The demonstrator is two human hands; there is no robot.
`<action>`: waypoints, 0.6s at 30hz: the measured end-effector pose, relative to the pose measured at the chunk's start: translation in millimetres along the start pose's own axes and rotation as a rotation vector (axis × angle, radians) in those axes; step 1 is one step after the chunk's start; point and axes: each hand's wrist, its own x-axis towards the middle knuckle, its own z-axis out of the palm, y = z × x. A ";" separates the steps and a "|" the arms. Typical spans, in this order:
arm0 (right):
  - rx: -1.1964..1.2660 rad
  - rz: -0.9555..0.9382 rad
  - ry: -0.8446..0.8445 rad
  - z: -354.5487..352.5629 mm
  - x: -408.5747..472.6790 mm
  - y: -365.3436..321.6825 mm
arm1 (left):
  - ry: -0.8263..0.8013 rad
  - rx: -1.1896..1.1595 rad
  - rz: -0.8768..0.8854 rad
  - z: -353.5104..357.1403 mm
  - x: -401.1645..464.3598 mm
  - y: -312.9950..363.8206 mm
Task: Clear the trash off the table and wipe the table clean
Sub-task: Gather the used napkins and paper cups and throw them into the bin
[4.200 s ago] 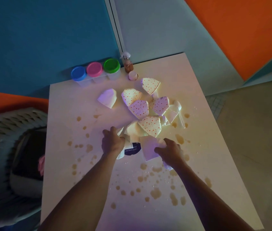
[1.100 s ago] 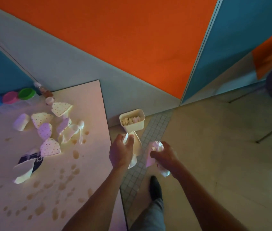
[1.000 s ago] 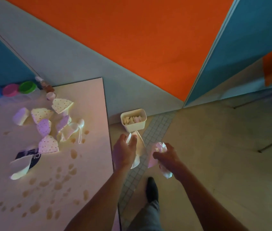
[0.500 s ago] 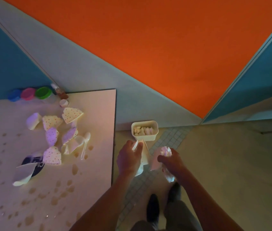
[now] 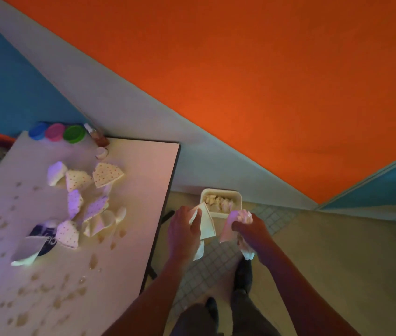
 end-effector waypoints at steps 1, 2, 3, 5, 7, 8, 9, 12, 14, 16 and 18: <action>-0.012 -0.001 -0.011 -2.7 7.8 -3.4 | 0.015 0.003 -0.003 3.4 3.7 4.2; -0.023 0.002 -0.022 -4.4 14.3 -6.3 | 0.023 0.005 -0.011 7.0 7.5 7.7; -0.038 0.008 -0.033 -5.3 20.2 -8.6 | 0.028 0.009 -0.028 10.3 11.4 10.5; -0.056 0.016 -0.061 -6.3 30.6 -11.6 | 0.042 0.016 -0.053 17.5 18.8 13.6; -0.076 0.018 -0.081 -5.7 43.5 -13.0 | 0.057 0.008 -0.067 27.2 29.9 13.7; -0.083 0.023 -0.083 -5.1 48.4 -13.3 | 0.066 0.008 -0.076 31.6 35.3 12.4; -0.086 0.023 -0.083 -4.6 53.3 -13.7 | 0.071 0.007 -0.086 35.8 40.5 10.5; -0.075 0.044 -0.076 -0.2 70.6 -10.8 | 0.062 -0.024 -0.098 53.1 51.4 -1.9; -0.057 0.057 -0.077 4.0 78.7 -7.2 | 0.054 -0.046 -0.092 64.1 54.5 -12.5; -0.054 0.076 -0.073 8.7 94.9 0.2 | 0.033 -0.041 -0.078 82.7 60.6 -27.5; -0.079 0.084 -0.069 12.0 118.6 11.0 | 0.021 -0.010 -0.078 106.4 66.6 -44.2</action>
